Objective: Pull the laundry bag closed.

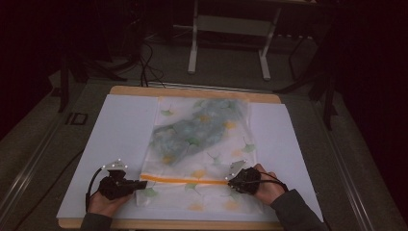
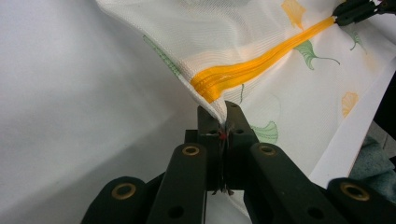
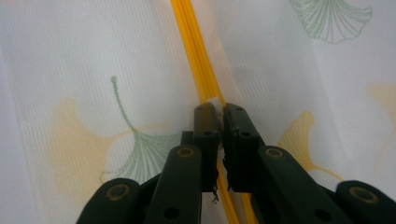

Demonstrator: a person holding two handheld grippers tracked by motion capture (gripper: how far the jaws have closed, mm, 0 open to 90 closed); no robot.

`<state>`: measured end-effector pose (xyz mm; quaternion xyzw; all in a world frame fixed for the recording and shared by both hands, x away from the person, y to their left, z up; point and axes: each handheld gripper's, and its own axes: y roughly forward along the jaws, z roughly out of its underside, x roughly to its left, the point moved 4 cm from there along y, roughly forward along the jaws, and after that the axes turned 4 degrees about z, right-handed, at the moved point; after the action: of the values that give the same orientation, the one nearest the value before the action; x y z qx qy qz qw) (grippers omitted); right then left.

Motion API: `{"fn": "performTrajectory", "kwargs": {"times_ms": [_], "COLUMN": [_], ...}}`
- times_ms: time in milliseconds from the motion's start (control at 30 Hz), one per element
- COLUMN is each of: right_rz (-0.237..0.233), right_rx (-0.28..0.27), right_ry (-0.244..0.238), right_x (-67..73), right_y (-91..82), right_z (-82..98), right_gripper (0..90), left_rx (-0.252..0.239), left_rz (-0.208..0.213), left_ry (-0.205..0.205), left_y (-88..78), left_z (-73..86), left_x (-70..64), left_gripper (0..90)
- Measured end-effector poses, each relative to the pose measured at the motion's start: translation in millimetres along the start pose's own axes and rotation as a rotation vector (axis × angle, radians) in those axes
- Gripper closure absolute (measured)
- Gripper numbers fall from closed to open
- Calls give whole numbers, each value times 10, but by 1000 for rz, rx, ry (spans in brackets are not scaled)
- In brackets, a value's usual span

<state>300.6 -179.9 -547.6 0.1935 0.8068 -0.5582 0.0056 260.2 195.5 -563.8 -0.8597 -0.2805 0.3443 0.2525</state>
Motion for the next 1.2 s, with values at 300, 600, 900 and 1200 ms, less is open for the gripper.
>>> {"fn": "performTrajectory", "kwargs": {"times_ms": [300,600,900,1200], "right_rz": [4,8,11,10], "right_rx": [3,17,29,34], "right_ry": [14,24,33,41], "right_x": [-40,-73,-96,-103], "right_y": [-19,-42,-78,-100], "right_z": [63,121,205,254], "right_gripper": [845,846,846,845], "left_rx": [3,0,0,-1], "left_rz": [2,-2,-4,-5], "left_ry": [-3,-4,-6,-5], "left_y": [0,-10,-13,-13], "left_z": [0,2,5,7], "left_x": [4,14,17,20], "left_gripper": [882,882,882,882]}}
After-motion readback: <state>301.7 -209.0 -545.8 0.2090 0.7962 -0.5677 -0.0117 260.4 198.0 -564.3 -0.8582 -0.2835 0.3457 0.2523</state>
